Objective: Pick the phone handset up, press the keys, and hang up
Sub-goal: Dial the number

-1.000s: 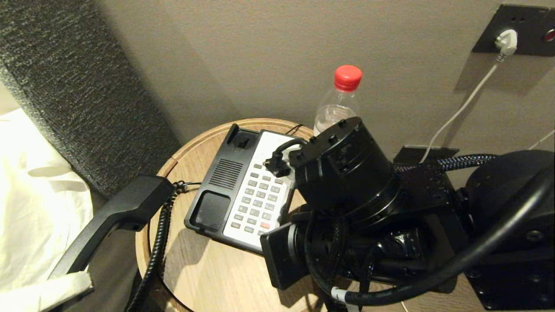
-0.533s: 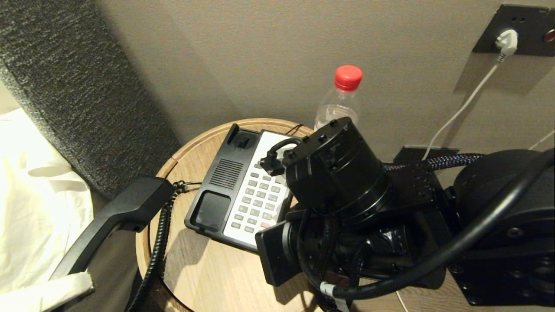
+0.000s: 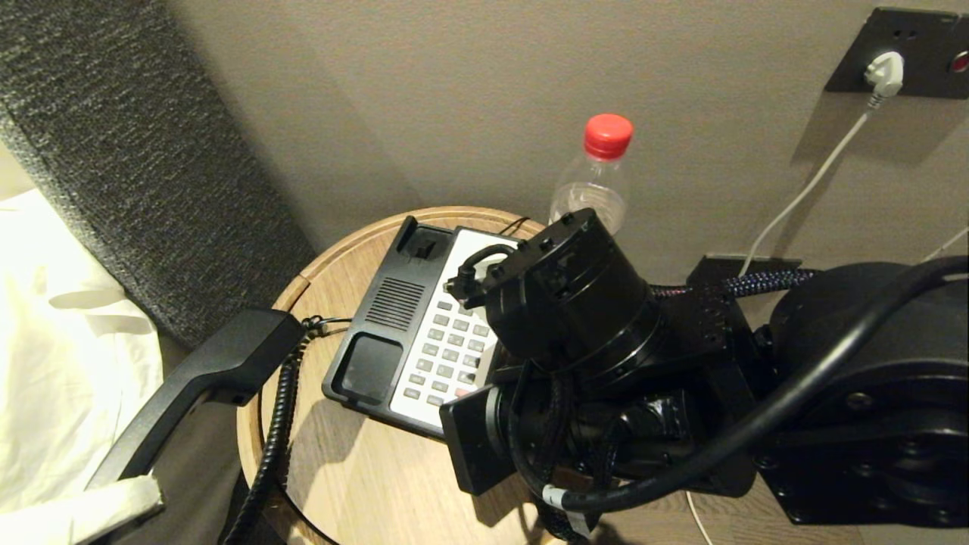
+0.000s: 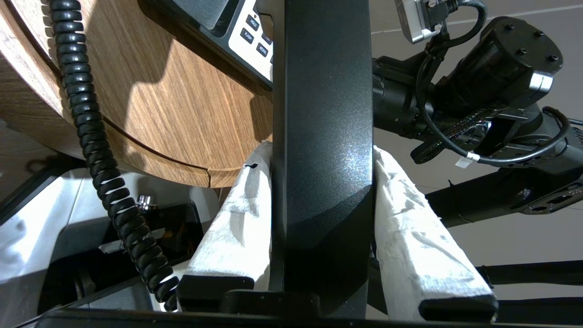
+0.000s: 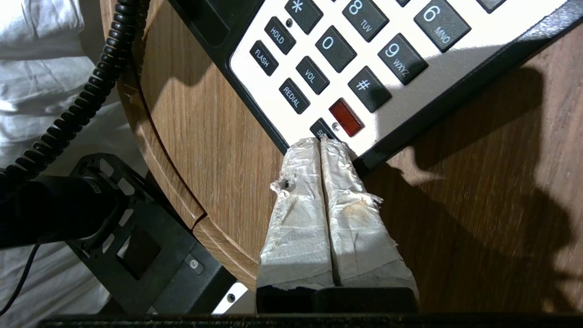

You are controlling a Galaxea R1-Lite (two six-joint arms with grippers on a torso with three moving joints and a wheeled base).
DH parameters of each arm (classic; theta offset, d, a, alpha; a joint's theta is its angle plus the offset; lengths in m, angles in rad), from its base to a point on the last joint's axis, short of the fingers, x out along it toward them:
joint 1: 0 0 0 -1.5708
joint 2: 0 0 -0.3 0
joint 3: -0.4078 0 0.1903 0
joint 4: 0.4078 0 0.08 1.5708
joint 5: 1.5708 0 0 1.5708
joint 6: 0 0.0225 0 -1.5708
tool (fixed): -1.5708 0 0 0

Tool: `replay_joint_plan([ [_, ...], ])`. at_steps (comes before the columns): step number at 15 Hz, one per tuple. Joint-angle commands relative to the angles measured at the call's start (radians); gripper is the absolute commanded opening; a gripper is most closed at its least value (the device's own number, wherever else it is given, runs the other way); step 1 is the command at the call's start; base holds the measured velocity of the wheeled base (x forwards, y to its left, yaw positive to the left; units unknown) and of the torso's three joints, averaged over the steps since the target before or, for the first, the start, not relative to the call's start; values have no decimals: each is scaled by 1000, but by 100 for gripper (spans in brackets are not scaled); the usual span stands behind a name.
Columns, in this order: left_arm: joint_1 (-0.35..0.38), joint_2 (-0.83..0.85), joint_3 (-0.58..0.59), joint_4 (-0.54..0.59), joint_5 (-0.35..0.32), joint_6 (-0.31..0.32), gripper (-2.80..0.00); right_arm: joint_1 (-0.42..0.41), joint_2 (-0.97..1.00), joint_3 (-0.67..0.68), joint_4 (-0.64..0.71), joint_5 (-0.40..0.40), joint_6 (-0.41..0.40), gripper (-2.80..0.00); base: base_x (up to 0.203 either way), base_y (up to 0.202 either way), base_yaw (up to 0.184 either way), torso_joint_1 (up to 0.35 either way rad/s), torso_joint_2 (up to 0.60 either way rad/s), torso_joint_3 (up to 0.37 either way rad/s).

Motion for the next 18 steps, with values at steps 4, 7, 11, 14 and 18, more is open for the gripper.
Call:
replay_joint_plan([
  [4,0,0,0,1,-1,-5,-280,-17,8,1,2,-2,-1,-280,0,0,0,0,0,0],
  [7,0,1,0,1,-1,-5,-280,-17,11,1,2,-2,-2,-280,0,0,0,0,0,0],
  [11,0,1,0,1,-3,-5,-280,-16,-9,0,2,-2,-1,-280,0,0,0,0,0,0],
  [14,0,0,1,1,-3,-7,-280,-17,-48,4,2,-2,2,-280,0,0,0,0,0,0],
  [18,0,-7,4,2,-4,-6,-280,-15,-55,11,3,-4,2,-280,0,0,0,0,0,0],
])
